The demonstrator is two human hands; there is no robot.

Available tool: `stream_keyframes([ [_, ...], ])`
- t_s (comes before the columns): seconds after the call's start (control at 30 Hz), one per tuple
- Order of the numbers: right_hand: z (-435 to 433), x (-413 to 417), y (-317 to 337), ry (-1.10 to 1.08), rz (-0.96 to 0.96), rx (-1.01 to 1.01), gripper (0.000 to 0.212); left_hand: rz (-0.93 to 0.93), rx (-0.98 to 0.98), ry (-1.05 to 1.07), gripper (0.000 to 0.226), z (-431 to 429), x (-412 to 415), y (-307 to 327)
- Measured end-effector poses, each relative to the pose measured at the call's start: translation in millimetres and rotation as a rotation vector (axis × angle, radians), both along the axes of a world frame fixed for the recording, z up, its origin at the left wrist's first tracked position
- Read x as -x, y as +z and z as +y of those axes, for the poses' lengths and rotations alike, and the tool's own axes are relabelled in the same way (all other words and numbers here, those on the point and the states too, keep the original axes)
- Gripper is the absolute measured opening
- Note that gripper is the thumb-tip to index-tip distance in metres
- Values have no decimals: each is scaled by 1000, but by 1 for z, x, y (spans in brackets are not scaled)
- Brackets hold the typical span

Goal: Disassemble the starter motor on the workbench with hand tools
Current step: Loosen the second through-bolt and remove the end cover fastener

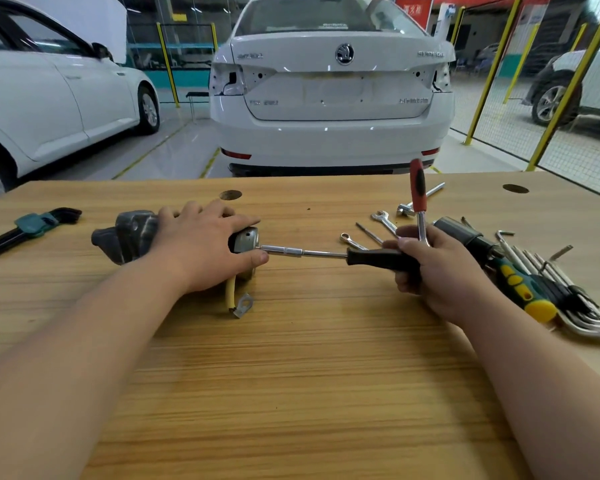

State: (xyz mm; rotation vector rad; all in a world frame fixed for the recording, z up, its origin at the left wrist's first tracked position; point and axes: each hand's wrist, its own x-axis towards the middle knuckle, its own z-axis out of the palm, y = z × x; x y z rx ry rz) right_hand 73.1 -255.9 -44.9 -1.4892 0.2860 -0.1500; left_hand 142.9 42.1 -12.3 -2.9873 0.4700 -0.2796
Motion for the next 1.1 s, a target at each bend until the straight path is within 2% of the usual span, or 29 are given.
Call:
stream_keyframes([
  [0.2,0,5,2,62,-39,-156,27,58,10,-30,65,-2,-1,4],
  [0.37,4,7,1,58,-85,-91,46,52,-14,-86,50,-5,5,1],
  [0.47,5,6,1,28,-71,-125,46,31,-15,-74,45,-8,7,-1],
  [0.63,-1,5,1,8,-21,-220,40,-40,-24,-58,56,-8,6,-8],
  [0.8,-9,7,5,66,33,-171,33,-110,74,-25,72,-12,9,-13],
  [0.97,-14,13,9,130,69,-187,35,-120,70,-24,76,-11,6,-12],
  [1.1,-21,15,8,167,33,-166,27,-128,67,-24,76,-11,5,-13],
])
